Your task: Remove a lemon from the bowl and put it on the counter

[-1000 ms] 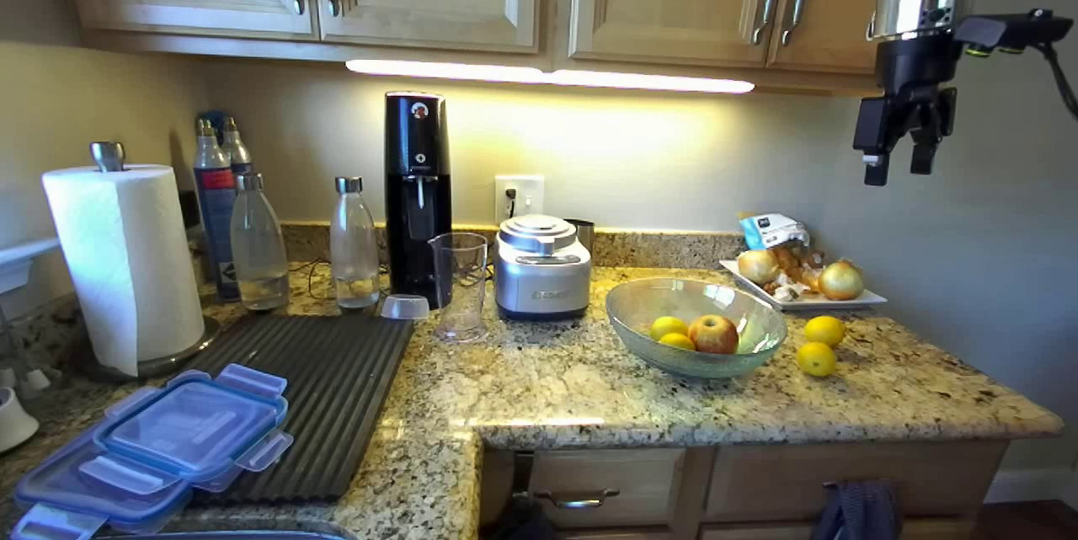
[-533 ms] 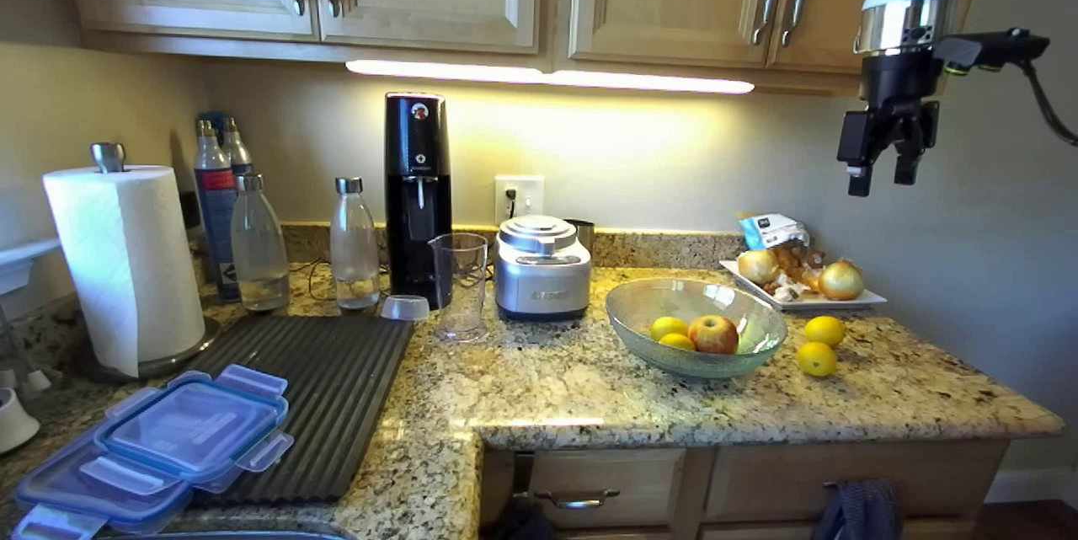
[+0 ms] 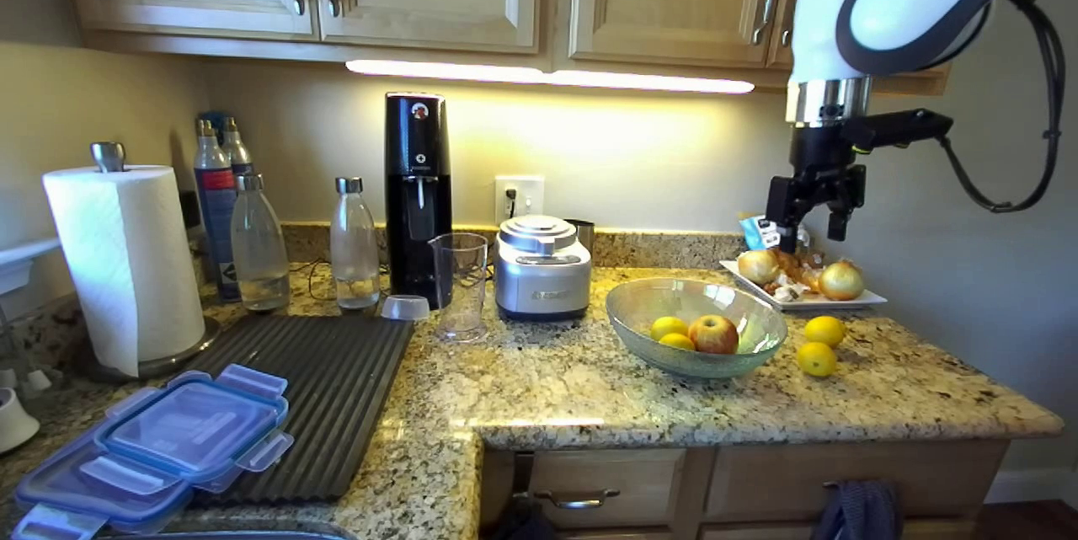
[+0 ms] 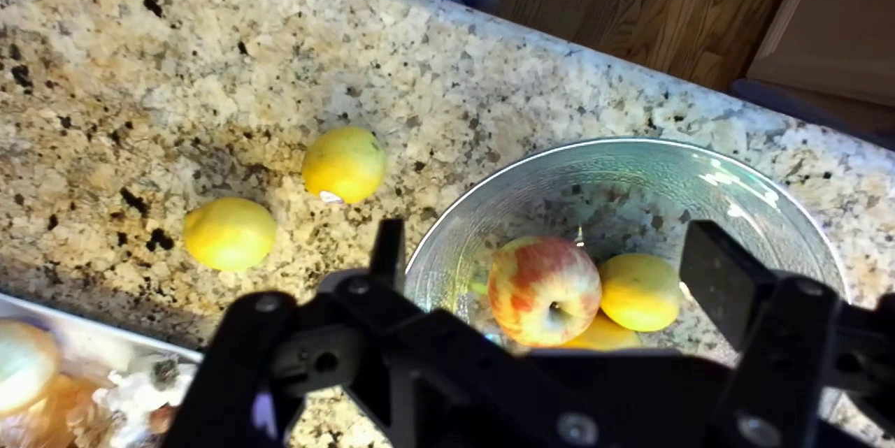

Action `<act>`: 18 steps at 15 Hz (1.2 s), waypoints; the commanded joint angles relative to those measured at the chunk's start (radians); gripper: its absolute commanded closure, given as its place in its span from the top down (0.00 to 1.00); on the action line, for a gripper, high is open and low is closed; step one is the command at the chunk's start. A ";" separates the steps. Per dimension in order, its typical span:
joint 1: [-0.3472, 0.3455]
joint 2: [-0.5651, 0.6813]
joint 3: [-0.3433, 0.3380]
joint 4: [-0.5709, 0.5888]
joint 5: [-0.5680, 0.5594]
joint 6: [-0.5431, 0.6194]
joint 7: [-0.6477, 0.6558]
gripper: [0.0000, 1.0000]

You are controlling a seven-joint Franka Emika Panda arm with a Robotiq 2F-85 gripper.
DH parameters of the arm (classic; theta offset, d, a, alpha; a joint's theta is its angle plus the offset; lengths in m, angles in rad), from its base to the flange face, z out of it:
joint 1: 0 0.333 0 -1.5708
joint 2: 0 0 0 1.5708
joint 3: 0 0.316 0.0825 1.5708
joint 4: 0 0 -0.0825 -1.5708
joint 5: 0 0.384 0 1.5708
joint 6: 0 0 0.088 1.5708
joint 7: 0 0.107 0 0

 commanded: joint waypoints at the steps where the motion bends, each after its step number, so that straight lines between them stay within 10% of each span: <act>1: 0.049 0.134 0.011 0.087 -0.042 -0.014 0.064 1.00; 12: 0.086 0.202 -0.009 0.119 0.015 0.010 0.023 1.00; 18: 0.097 0.293 -0.016 0.122 0.170 0.282 0.152 1.00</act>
